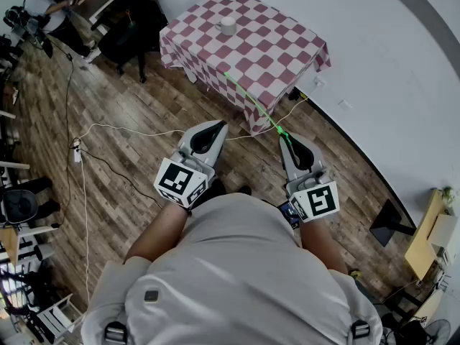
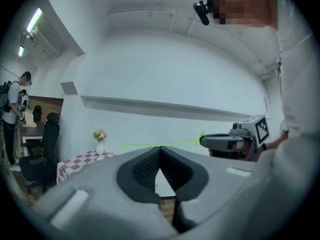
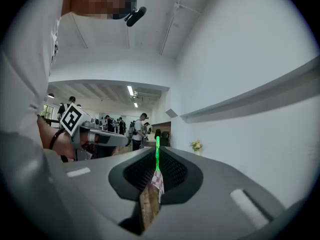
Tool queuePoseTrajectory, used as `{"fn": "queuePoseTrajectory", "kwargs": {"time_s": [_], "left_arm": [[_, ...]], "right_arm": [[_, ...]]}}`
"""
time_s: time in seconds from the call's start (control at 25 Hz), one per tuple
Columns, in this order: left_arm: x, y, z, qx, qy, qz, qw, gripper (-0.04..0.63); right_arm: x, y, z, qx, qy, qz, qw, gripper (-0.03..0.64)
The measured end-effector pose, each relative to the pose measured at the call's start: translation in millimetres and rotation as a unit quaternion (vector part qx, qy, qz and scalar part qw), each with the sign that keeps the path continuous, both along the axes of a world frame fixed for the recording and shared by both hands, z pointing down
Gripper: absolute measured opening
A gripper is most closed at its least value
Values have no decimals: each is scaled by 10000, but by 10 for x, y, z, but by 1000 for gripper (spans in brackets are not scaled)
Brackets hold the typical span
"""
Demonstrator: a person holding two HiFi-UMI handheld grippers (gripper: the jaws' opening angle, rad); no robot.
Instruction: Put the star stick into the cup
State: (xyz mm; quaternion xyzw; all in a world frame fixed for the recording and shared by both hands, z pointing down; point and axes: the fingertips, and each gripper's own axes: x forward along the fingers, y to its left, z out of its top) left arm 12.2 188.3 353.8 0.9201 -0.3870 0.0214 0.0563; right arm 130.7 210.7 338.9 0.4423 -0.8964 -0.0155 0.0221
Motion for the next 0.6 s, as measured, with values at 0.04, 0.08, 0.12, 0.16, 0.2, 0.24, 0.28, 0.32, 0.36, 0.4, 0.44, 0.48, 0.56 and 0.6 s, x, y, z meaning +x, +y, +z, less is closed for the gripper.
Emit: {"fn": "queuePoseTrajectory", "kwargs": {"time_s": [0.04, 0.08, 0.12, 0.16, 0.2, 0.24, 0.28, 0.32, 0.36, 0.4, 0.44, 0.48, 0.56, 0.6], "left_arm": [[-10, -2, 5, -9, 2, -1, 10000, 5], [-21, -6, 10, -19, 5, -2, 10000, 5], [-34, -12, 16, -28, 8, -5, 10000, 5], [-51, -19, 22, -37, 9, -11, 10000, 5], [-70, -27, 30, -45, 5, -18, 10000, 5], [-88, -35, 41, -52, 0, -27, 10000, 5], [-104, -42, 51, -61, 0, -34, 10000, 5], [-117, -50, 58, -70, 9, -37, 10000, 5], [-132, -58, 62, -78, 21, -39, 10000, 5], [-153, -70, 65, -81, 28, -39, 10000, 5], [-180, -84, 67, -81, 32, -41, 10000, 5], [-210, -102, 69, -80, 37, -46, 10000, 5], [-275, -144, 74, -83, 55, -65, 9999, 5], [-311, -171, 78, -86, 65, -78, 9999, 5]], "right_arm": [[-7, -3, 3, -11, 1, 1, 10000, 28], [-15, -8, 4, -20, 1, 2, 10000, 28], [-26, -13, 3, -24, -3, -1, 10000, 28], [-41, -20, 0, -25, -8, -5, 10000, 28], [-58, -27, 0, -24, -8, -8, 10000, 28], [-71, -35, 4, -24, 6, -6, 10000, 28], [-82, -43, 12, -25, 23, -1, 10000, 28], [-92, -52, 19, -29, 36, 1, 10000, 28], [-106, -63, 23, -33, 42, 1, 10000, 28], [-125, -77, 26, -37, 47, -1, 10000, 28], [-148, -94, 27, -41, 51, -2, 10000, 28], [-173, -113, 28, -46, 55, 0, 10000, 28], [-221, -159, 30, -56, 53, 10, 10000, 28], [-244, -188, 29, -61, 41, 14, 10000, 28]]}}
